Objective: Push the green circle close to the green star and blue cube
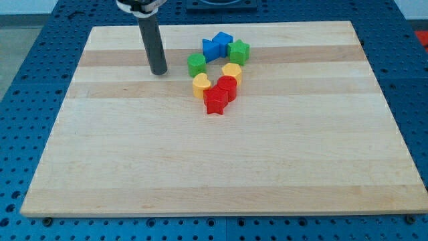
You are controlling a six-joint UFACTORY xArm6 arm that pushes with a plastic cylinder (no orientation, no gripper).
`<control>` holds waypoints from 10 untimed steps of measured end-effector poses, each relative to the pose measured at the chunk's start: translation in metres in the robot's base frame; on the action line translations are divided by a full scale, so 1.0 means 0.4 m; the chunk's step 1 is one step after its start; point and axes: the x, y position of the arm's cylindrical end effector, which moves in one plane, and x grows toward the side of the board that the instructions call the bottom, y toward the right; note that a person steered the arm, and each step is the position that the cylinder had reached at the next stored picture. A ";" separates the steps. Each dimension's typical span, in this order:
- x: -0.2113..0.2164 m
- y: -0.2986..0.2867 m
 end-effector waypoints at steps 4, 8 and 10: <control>0.017 0.136; -0.001 0.230; -0.012 0.249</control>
